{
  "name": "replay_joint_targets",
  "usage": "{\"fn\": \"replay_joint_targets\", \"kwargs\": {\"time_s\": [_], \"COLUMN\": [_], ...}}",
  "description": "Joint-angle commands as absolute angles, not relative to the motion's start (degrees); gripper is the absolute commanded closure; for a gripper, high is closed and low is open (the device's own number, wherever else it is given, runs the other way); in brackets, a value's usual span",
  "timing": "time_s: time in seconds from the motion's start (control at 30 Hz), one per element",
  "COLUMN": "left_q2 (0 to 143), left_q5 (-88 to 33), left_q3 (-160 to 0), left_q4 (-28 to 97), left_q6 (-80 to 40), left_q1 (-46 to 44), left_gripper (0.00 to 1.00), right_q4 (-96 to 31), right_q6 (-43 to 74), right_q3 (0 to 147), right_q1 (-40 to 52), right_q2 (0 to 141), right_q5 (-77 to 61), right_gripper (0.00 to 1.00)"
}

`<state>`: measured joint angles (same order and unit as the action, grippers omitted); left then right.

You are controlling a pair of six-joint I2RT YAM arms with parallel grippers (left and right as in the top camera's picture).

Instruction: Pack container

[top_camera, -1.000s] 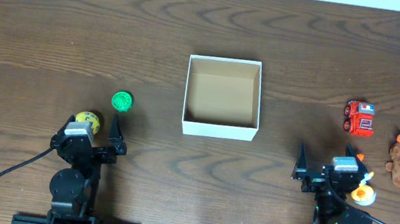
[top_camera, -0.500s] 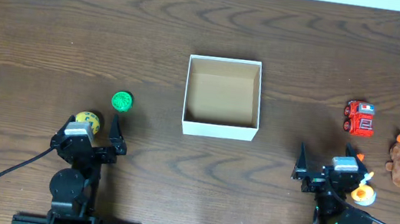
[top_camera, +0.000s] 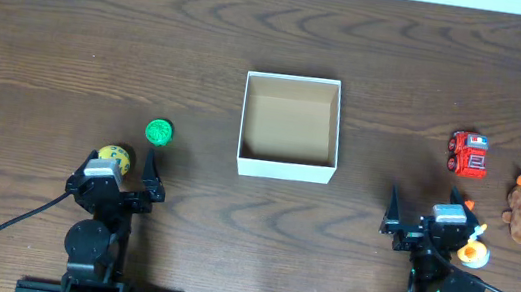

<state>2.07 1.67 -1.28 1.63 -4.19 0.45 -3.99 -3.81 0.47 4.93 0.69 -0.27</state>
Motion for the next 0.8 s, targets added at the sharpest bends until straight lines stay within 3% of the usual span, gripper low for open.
{"fn": "replay_joint_targets", "kwargs": {"time_s": [0.0,0.17,0.37,0.6,0.77], "left_q2": [2.1,2.1,3.0,13.4,26.4], "left_q5": [2.0,1.6,-0.8,-0.8,-0.7], "left_q3": [-0.3,-0.3,-5.7,-20.7,-32.9], "left_q4": [4.0,3.9,11.0,22.3,28.8], "left_q6": [-3.2,-5.0,-6.7,-6.7,-6.7], "left_q1": [0.7,0.7,0.7,0.7,0.7], "left_gripper": [0.02,0.02,0.02,0.02,0.02], "right_q4": [-4.0,-4.1,-9.2,-13.8,-23.9], "right_q6": [-1.9,6.8,7.5,2.6,-0.1], "right_q3": [0.3,0.3,5.7,21.6,39.5], "right_q1": [4.5,4.5,4.4,2.2,-4.6], "right_q2": [0.4,1.1,6.3,24.7,44.3], "right_q5": [-1.0,-2.4,-3.4,-2.8,-5.5], "right_gripper": [0.01,0.01,0.01,0.01,0.01]}}
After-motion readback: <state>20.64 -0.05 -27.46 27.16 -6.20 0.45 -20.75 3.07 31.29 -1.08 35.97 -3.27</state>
